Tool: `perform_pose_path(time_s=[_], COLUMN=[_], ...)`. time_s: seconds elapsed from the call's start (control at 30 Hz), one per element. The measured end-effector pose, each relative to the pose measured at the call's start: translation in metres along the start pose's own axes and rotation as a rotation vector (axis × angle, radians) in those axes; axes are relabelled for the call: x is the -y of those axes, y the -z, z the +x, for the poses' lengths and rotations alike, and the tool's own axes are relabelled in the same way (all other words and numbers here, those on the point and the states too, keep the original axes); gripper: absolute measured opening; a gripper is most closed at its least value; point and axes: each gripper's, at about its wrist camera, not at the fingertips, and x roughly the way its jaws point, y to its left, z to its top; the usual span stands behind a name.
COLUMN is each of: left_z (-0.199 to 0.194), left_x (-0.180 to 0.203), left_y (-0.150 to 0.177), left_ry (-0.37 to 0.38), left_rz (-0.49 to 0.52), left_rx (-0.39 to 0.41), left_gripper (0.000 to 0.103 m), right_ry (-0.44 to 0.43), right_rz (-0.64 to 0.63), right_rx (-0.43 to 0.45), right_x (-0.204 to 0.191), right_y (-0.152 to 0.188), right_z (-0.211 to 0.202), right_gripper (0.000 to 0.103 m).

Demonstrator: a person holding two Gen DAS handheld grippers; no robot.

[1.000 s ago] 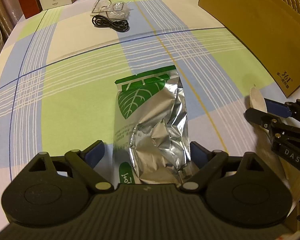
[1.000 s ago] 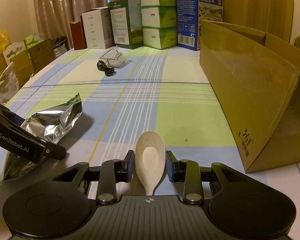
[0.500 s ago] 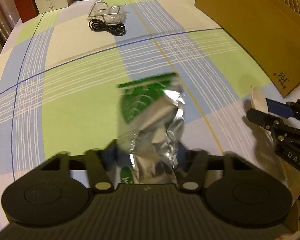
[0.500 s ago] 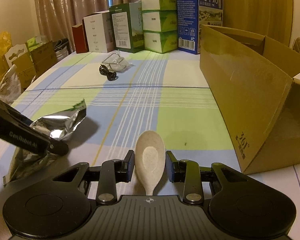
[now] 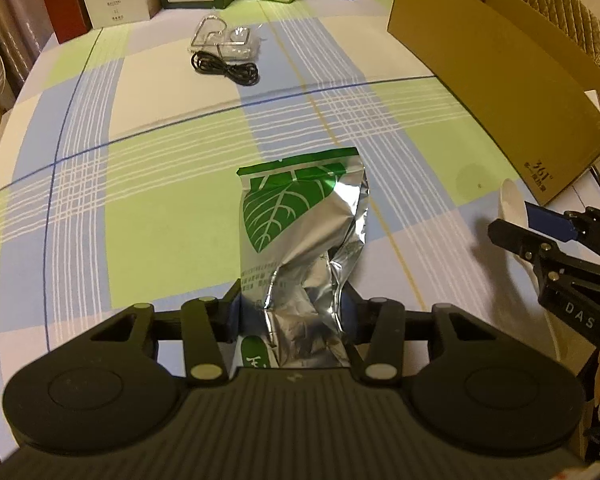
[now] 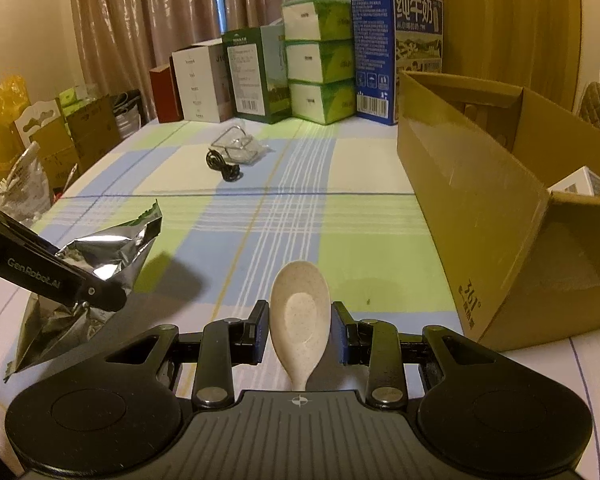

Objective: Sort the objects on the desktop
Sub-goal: 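Lift the foil packet with the left tool while the right tool lifts the spoon, then carry the foil packet and wooden spoon over the cardboard box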

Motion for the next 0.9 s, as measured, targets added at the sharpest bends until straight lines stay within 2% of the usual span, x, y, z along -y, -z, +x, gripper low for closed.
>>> perform_pose_path(time_s=[0.9], left_z=[-0.056], left_x=[0.081], left_y=[-0.012], left_ry=[0.042], left_rz=[-0.045], left_rx=[0.098], left_gripper=[0.041], right_ry=[0.028], right_rz=[0.008], right_rx=[0.106], right_x=[0.018], right_y=[-0.026], right_z=[-0.076], right_gripper=[0.03])
